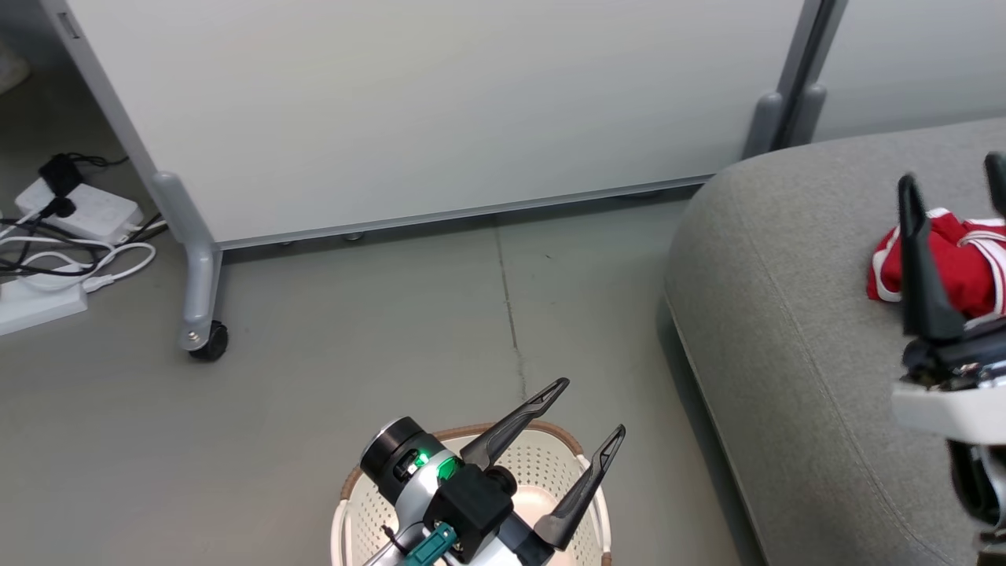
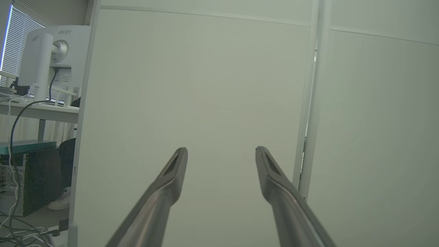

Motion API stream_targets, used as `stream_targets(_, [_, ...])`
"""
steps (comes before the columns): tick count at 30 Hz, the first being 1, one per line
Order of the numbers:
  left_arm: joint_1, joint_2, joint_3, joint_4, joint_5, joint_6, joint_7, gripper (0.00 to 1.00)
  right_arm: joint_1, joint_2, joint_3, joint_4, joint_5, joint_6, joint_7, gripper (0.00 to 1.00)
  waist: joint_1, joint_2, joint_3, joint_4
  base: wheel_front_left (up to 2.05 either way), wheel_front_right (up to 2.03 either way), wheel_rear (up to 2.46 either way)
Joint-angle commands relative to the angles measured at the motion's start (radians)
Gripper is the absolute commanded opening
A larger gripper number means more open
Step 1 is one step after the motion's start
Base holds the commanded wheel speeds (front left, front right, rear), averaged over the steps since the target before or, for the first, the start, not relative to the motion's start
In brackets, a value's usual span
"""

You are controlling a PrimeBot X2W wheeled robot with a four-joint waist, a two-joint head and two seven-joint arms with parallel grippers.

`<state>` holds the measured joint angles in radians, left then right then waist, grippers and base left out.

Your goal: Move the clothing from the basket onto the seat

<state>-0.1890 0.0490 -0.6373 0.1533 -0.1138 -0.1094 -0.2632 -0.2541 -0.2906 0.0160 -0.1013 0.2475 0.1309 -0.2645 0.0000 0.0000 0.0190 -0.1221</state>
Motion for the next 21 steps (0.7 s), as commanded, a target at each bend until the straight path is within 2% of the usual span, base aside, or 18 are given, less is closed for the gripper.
stream_targets(1, [0.014,0.004,0.009,0.0,-0.009,0.005,-0.001,1.0,0.031,0.011,0.009,0.012,0.001,0.0,0.0,1.0,0.0,0.0,-0.009,0.021,0.0,0.0,0.0])
stream_targets(14, [0.078,0.003,0.128,0.036,-0.035,0.053,-0.001,1.0,0.197,0.133,0.041,0.097,-0.001,0.0,0.0,1.0,0.0,0.0,-0.039,0.111,0.0,0.0,0.0])
stream_targets(21, [0.161,0.003,0.283,0.038,-0.104,0.124,-0.001,1.0,0.301,0.179,0.028,0.138,-0.03,0.0,0.0,1.0,0.0,0.0,-0.063,0.178,0.0,0.0,0.0])
